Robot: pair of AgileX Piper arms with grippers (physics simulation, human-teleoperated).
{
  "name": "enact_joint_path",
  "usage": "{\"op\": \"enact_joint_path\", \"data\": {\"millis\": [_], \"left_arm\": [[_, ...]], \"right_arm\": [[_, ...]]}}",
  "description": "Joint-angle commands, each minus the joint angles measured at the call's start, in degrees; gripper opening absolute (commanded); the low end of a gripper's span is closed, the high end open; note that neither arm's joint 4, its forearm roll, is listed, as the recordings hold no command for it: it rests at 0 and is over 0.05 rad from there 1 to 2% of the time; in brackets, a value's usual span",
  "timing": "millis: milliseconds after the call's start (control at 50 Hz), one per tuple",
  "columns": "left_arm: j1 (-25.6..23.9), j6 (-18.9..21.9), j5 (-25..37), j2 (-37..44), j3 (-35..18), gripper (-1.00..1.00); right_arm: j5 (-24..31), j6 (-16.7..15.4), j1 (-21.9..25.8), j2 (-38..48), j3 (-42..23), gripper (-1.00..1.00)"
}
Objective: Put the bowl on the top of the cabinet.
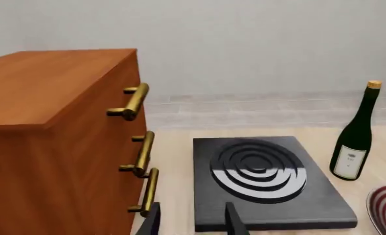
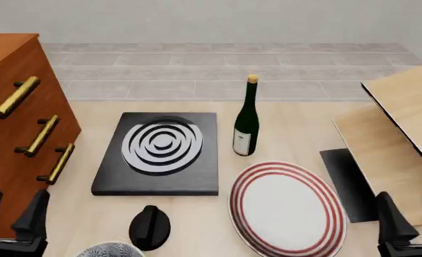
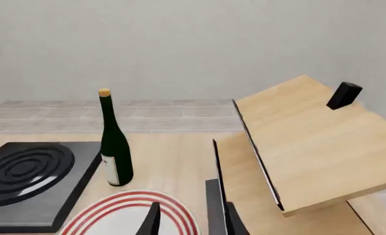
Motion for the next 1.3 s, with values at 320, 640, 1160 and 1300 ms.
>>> {"op": "enact_joint_path", "data": {"millis": [320,640,1160,1300], "left_arm": [[0.53,-0.25,3.66,-4.88,-0.15,1.00],[-3.59,2.30,6.31,0.33,-9.08,1.00],[-1.55,5.56,26.13,24.37,-47.02,1.00],[-0.68,7.99,31.15,25.98,-52.50,1.00]], "right_arm": [[-0.89,-0.52,0.08,0.85,-0.02,1.00],[0.13,-0.56,0.25,-0.40,-0.15,1.00],[0.51,0.26,0.34,-0.50,-0.30,1.00],[0.39,0.33,0.36,-0.53,-0.13,1.00]]}}
